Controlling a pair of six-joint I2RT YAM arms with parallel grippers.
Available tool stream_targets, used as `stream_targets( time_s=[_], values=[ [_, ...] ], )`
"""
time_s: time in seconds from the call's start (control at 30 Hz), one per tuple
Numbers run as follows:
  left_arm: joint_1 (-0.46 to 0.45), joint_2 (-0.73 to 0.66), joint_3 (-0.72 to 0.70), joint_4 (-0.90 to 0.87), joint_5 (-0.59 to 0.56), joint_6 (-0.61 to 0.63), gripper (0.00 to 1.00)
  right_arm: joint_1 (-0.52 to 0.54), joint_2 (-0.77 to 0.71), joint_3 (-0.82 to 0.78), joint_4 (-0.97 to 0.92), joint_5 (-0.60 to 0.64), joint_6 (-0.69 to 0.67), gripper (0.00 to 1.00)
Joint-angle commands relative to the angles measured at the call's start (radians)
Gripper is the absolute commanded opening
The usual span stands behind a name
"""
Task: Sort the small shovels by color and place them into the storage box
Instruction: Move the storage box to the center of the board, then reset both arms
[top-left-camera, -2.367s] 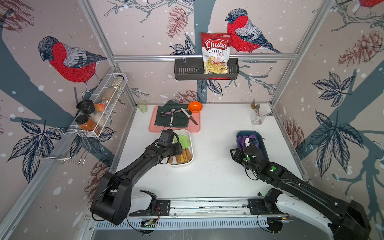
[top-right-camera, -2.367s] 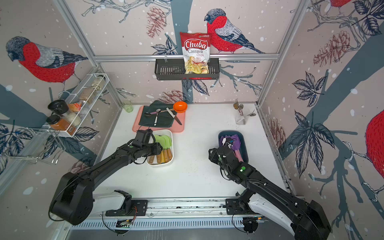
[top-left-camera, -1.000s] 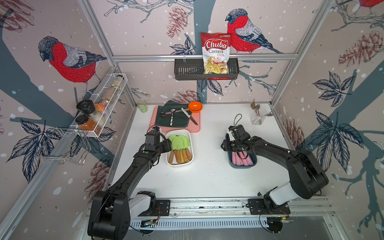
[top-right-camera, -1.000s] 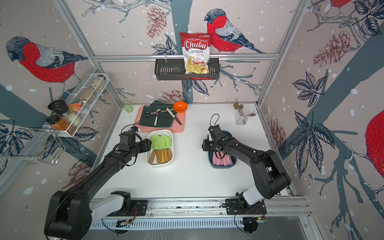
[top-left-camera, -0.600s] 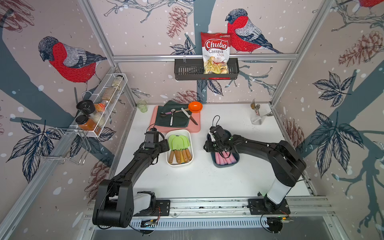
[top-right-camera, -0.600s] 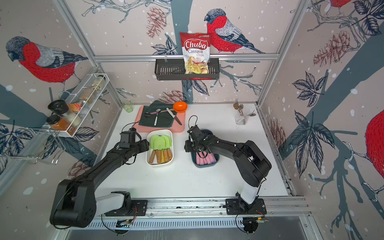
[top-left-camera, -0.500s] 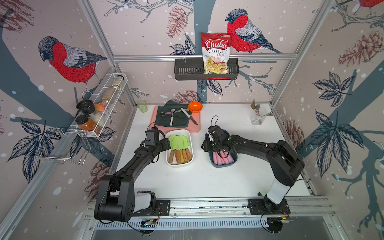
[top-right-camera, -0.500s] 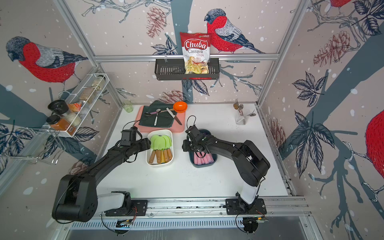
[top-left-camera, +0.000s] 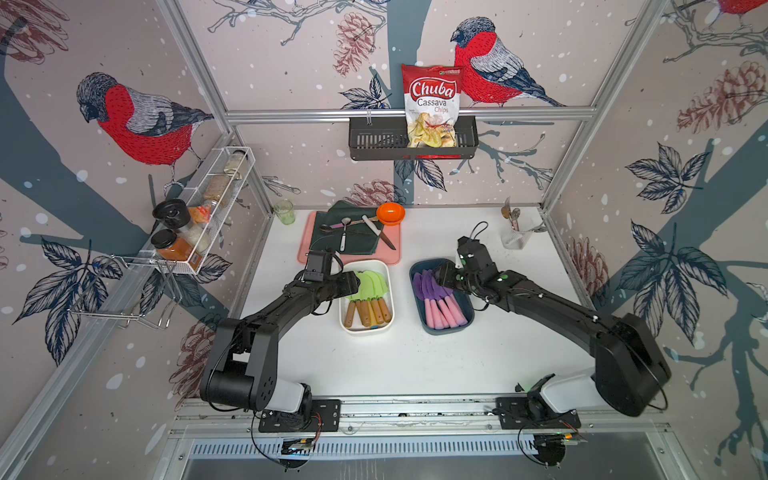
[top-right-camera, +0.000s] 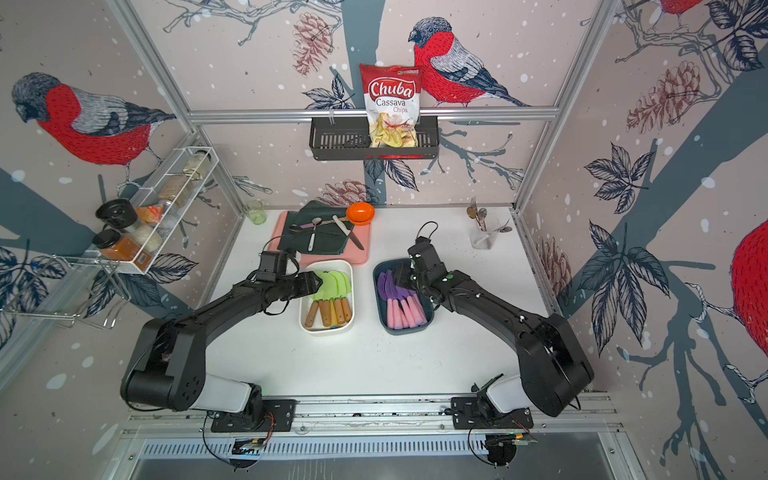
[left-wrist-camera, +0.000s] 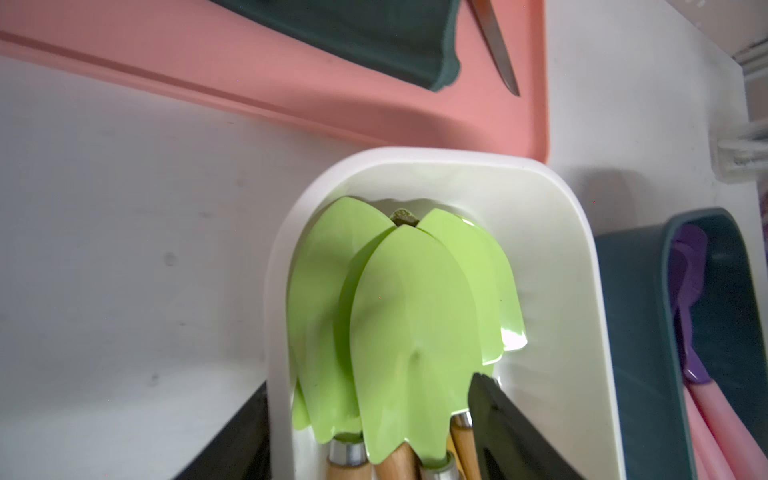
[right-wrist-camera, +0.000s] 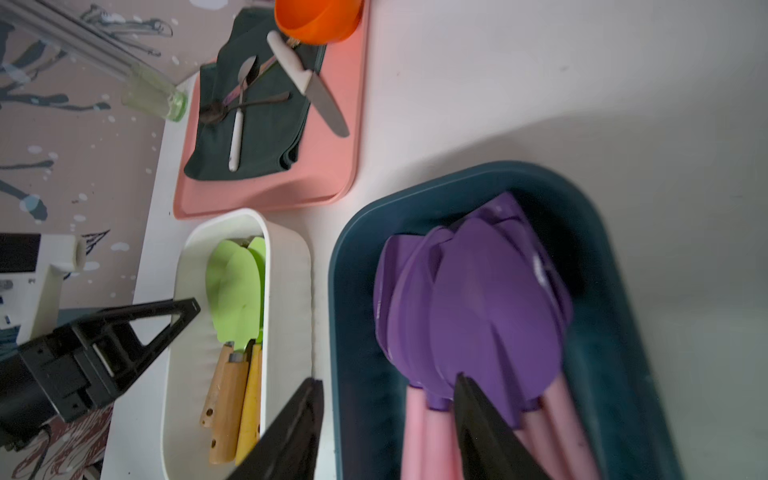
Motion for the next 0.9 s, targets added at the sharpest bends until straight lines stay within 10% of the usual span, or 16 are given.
stream_targets(
  time_s=[0.0, 0.33, 0.37, 0.4, 0.87],
  values=[
    [-0.045, -0.003, 0.013, 0.005, 0.077, -0.026, 0.74, -0.068, -0.083, -0.050, -0.032, 0.022, -0.050, 0.56],
    [-0.070, -0.062, 0.029, -0.018, -0.084, 0.125, 0.76, -0.386, -0.319, -0.170, -0.034, 0.008, -0.231, 0.63],
    [-0.064, -0.075, 0.025, 0.003, -0.118, 0.161, 0.80, -0.422, -0.334, -0.186, -0.007, 0.002, -0.252, 0.96],
    [-0.056, -0.088, 0.017, 0.034, -0.164, 0.206, 0.87, -0.458, -0.353, -0.209, 0.030, 0.002, -0.276, 1.00],
    [0.084, -0.182, -0.447, 0.894, -0.351, 0.434, 0.98, -0.756, -0.447, -0.621, 0.652, 0.052, -0.389, 1.00]
  ],
)
